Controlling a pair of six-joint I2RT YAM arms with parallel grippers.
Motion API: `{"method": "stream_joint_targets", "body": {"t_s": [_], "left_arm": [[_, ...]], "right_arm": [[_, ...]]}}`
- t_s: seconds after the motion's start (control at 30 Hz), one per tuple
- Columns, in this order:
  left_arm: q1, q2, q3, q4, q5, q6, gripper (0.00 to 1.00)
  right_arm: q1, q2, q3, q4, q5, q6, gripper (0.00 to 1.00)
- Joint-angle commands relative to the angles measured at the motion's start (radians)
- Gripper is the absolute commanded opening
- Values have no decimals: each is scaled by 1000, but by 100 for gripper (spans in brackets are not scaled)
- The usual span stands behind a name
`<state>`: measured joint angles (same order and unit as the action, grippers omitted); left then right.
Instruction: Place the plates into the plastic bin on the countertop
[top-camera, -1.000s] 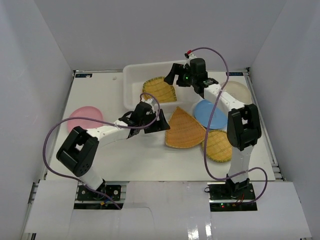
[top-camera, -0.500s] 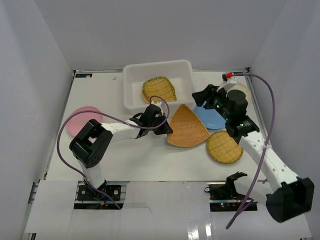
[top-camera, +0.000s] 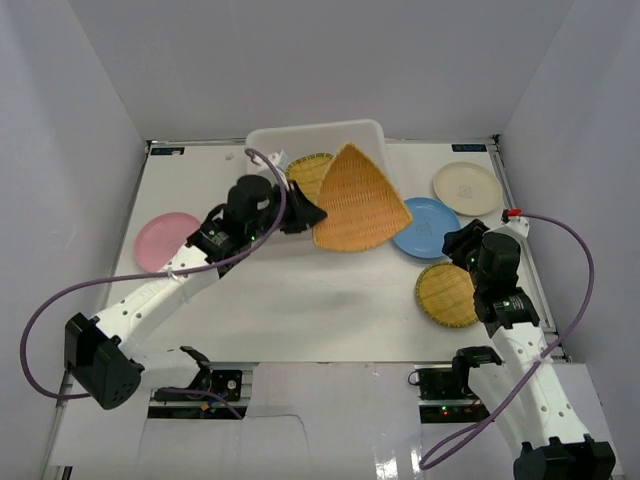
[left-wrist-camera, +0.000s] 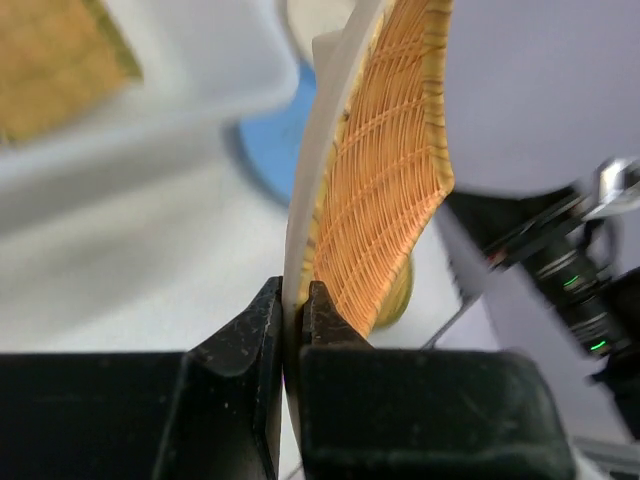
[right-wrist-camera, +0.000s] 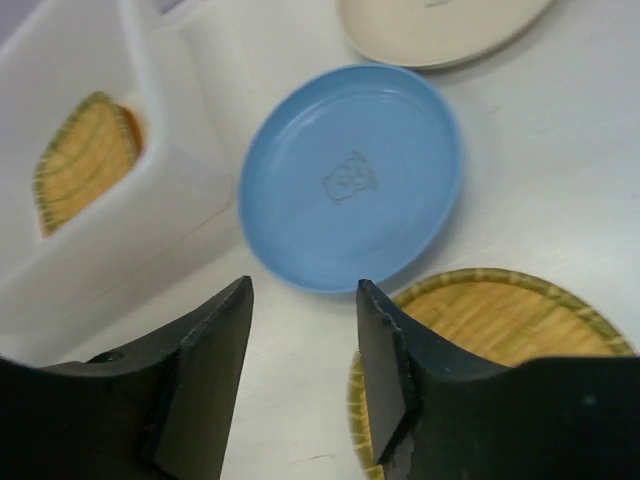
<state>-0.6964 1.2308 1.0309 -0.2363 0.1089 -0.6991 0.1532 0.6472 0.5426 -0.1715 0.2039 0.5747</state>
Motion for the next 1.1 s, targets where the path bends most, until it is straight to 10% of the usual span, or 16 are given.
{"method": "stream_joint_targets", "body": {"t_s": [0.0, 0.1, 0.3, 0.73, 0.83, 0.87, 0.97, 1.07], "left_arm": [[150, 42, 200, 32, -20, 10, 0], [284, 183, 332, 49, 58, -49, 0], [428, 491, 526, 26, 123, -117, 0], [449, 664, 460, 15, 207, -151, 2], [449, 671, 440, 12, 204, -134, 25], [449, 668, 439, 6, 204, -119, 51], [451, 627, 428, 5, 196, -103, 83], [448, 557, 434, 2, 199, -79, 91]], "right_arm": [[-75, 35, -26, -69, 118, 28, 55], [-186, 29, -91, -88, 167, 75, 81], [-479, -14, -213, -148, 75, 96, 86], [-523, 66, -205, -289, -73, 111, 94], [-524, 86, -265, -235, -176, 120, 96], [-524, 88, -282, -206, -193, 134, 100], [-526, 54, -346, -146, -231, 163, 83], [-527, 16, -400, -111, -221, 215, 64]]}}
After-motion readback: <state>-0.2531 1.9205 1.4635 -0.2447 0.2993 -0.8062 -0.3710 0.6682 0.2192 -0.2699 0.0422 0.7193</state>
